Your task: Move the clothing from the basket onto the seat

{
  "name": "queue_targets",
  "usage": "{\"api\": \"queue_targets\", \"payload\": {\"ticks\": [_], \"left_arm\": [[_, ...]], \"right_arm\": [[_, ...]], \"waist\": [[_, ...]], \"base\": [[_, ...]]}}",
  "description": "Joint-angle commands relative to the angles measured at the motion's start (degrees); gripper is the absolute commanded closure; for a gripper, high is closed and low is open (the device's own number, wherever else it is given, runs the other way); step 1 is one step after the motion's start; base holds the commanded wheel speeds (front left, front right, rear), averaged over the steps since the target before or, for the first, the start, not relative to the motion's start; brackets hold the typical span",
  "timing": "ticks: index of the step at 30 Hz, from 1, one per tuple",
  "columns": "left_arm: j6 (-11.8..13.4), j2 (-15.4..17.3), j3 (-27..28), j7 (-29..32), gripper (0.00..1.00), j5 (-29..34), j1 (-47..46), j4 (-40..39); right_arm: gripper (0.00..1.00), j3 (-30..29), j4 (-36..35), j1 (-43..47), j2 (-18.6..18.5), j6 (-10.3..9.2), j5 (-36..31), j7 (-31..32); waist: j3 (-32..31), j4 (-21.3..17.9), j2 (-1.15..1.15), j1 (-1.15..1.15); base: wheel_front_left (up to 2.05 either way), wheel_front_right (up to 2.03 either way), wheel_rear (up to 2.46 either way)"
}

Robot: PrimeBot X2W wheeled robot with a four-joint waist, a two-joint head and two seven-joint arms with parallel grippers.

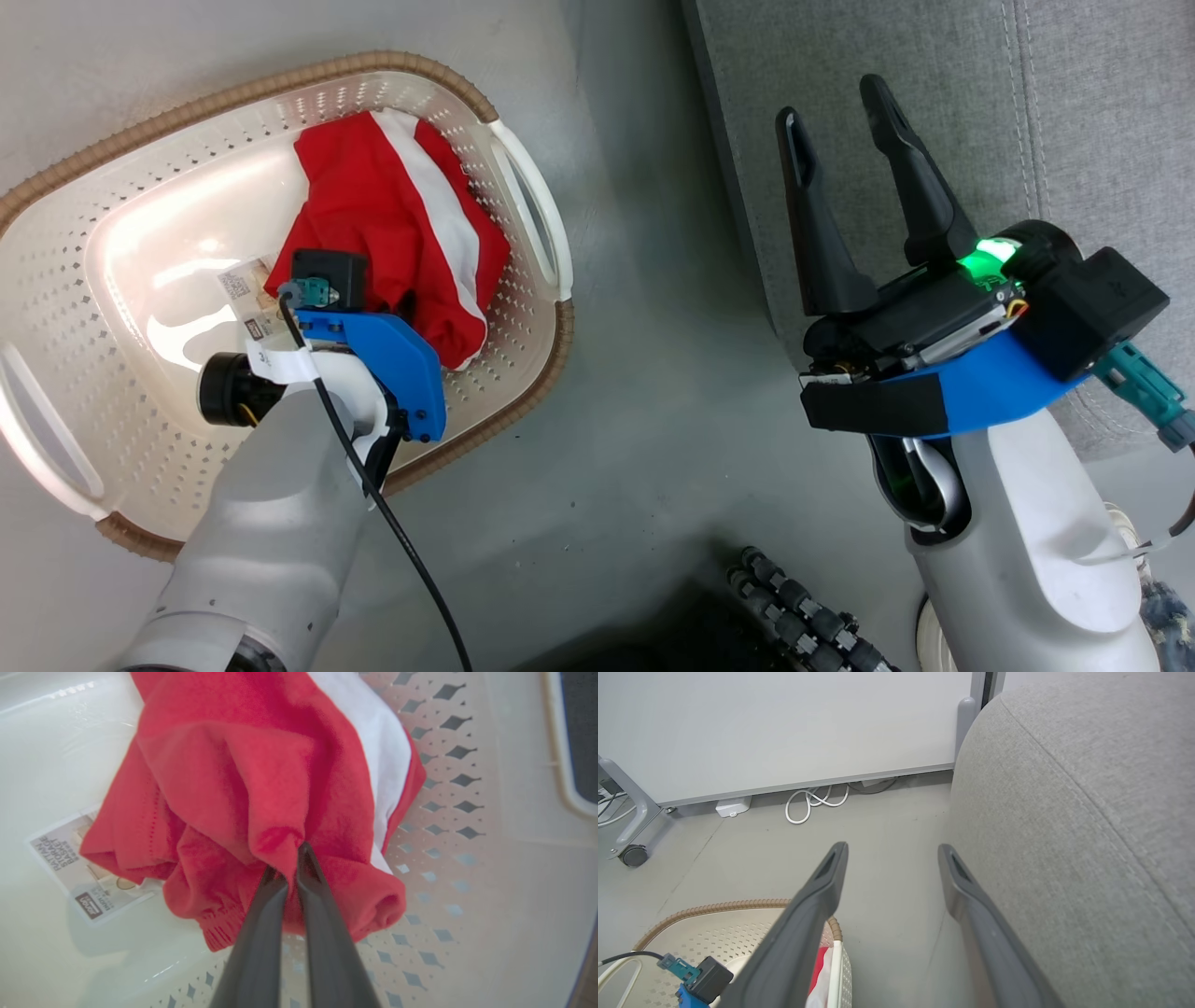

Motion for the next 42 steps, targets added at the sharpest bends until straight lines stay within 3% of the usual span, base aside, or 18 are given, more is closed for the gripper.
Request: {"api": "queue_targets", "payload": {"ticks": [1,7,15,42], "left_arm": [[-0.10,0.43,-0.23,-0.34,1.00,-0.13,-0.72,-0.14],[-0.11,1.06,-0.81,-1.08,1.00,-1.10,-0.92,0.11],[-0.11,-0.03,-2.96,-3.15,1.00,-2.82,0.99,-1.75],[-0.10,-1.61,-18.98,-7.15,1.00,-16.47,9.42,-15.67]], "right_arm": [[0.00,0.09,0.22,-0.04,0.09,0.03,0.55,-0.29],[0.00,0.59,0.71,-0.89,0.09,0.02,0.50,-0.29],[0.00,0.16,2.86,-1.34,0.07,0.02,-0.87,-0.21],[0.00,-1.47,9.40,11.10,-0.76,0.03,-5.25,7.00]], "waist": [[-0.07,-0.04,0.00,0.00],[-1.08,-0.40,0.00,0.00],[-6.61,1.96,0.00,0.00],[-42.17,15.76,0.00,0.00]], "base": [[0.00,0.00,0.00],[0.00,0.00,0.00],[0.00,0.00,0.00],[0.00,0.00,0.00]]}}
